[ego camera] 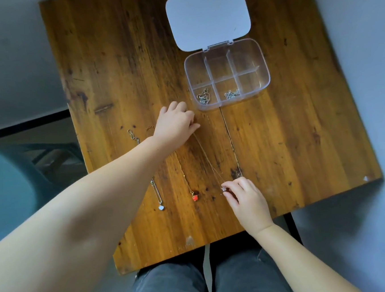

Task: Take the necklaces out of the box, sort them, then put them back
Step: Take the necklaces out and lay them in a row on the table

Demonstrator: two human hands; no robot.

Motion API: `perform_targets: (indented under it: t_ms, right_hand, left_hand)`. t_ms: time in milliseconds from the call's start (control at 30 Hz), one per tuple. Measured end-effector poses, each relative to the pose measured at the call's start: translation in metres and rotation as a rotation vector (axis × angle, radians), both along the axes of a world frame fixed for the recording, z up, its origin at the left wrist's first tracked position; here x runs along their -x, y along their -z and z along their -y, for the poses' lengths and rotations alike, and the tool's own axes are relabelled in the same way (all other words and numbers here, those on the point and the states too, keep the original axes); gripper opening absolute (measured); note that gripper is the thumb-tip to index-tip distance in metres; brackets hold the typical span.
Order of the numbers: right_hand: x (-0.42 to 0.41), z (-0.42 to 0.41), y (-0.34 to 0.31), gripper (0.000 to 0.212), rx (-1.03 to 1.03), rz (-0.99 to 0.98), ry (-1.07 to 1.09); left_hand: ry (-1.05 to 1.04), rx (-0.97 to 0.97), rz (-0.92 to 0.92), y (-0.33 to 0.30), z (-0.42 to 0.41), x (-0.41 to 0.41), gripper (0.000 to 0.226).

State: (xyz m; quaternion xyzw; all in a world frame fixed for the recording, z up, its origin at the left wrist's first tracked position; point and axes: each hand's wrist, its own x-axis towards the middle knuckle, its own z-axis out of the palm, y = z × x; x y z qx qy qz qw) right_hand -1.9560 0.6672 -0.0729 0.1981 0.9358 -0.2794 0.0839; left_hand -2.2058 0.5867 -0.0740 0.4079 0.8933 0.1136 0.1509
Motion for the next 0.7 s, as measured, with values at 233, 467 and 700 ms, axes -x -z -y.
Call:
perform_targets:
  t_ms: [233,467,700]
  right_hand:
    - [0.047,-0.033,-0.032,0.027,0.146,-0.077,0.116]
    - [0.21,-0.088,-0.053,0.029,-0.034,-0.03,-0.199]
    - [0.256,-0.088,-0.04,0.017,-0.169,0.335,-0.629]
  left_hand:
    - [-0.19,-0.146,0.029,-0.009,0.004,-0.003,0.026]
    - [-0.238,-0.203,0.01,-0.025,-0.013,-0.009,0.035]
    - [-0.397,-0.285,-0.045,-0.024,-0.027,-0.015,0.015]
